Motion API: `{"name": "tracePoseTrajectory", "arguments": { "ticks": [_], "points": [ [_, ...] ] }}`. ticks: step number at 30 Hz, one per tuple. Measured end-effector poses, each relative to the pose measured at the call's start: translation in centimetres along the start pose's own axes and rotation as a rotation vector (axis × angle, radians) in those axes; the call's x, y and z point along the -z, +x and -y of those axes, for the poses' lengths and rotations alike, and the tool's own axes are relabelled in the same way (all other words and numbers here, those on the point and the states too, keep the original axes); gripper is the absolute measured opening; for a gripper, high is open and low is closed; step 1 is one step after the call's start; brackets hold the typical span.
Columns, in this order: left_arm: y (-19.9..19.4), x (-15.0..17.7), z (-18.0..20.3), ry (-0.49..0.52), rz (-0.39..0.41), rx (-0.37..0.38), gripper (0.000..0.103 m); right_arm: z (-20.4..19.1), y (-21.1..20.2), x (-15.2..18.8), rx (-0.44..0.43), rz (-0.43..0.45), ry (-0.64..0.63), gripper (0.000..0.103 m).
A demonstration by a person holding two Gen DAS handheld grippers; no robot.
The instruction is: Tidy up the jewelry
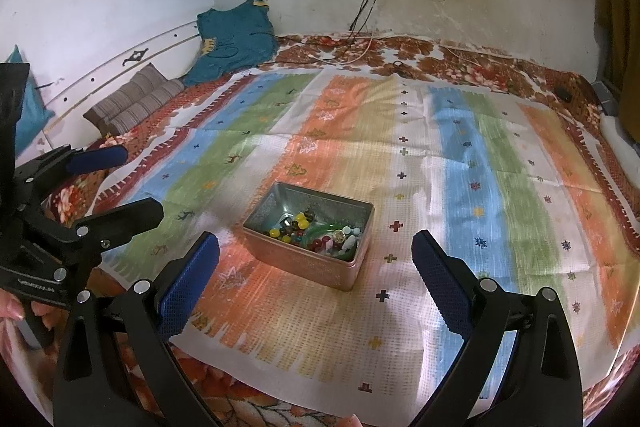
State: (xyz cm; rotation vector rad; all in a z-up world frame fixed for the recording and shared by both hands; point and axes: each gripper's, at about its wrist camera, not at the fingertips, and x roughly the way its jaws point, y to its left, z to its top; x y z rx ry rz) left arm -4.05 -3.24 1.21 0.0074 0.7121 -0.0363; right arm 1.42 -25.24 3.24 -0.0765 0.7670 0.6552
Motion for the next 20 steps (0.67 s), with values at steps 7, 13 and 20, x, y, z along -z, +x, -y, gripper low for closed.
{"name": "tracePoseTrajectory", "arguments": {
  "ticks": [7,13,20],
  "points": [
    [-0.1,0.13,-0.3,0.002,0.0,0.001,0.097,-0.19,-0.09,-0.04,-0.007,0.004,-0.004,0.098],
    [-0.07,0.07,-0.26,0.003,0.004,0.012,0.097,-0.25,-0.11,-0.15,-0.011,0.009,-0.004,0.098],
    [-0.32,0.09,-0.1,0.011,0.029,0.013,0.097,-0.34,-0.18,-0.25,-0.011,0.012,-0.005,0.098]
  ]
}}
